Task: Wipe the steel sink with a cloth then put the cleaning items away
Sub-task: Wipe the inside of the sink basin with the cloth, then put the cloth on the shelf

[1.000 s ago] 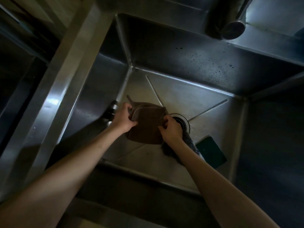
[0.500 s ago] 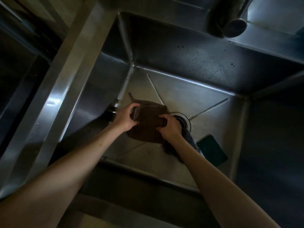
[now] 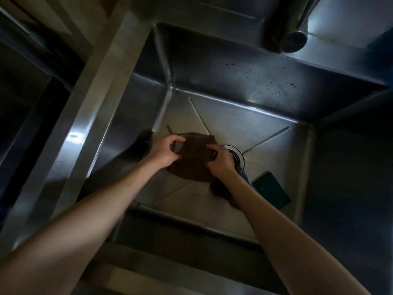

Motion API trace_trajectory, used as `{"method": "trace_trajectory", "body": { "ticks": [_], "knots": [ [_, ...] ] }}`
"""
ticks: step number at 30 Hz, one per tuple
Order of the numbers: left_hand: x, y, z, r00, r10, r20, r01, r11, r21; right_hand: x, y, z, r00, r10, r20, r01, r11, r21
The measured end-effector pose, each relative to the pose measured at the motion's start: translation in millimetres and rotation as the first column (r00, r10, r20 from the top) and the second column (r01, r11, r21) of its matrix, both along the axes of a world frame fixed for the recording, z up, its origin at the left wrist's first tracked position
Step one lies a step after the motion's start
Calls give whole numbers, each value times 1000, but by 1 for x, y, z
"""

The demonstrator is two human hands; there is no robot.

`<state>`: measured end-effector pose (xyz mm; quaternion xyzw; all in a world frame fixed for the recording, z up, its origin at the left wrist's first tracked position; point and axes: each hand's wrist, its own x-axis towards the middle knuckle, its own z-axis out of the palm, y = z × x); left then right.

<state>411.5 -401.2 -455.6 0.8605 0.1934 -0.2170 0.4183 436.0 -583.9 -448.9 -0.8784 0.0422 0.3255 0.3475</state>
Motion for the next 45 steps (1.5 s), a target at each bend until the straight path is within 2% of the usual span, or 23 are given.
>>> {"method": "trace_trajectory", "body": {
  "ticks": [7,19,28,37,45],
  "knots": [
    [4,2,31,997,45,62,-41,997,-68,2,-12,30,995,-21,102,23,999,-23],
    [-2,-4,89,987,24,160,7,981,-193,-9,-24,103,979,-173,106,169,984,47],
    [-12,-11,129,984,42,174,6,964,-267,-28,-31,148,956,-280,90,272,958,93],
    [-37,-26,174,965,120,234,-55,963,-265,-35,-42,192,975,-156,156,136,982,132],
    [-82,-22,218,911,281,301,-212,947,-243,-44,-26,226,980,25,197,-64,979,196]
  ]
}}
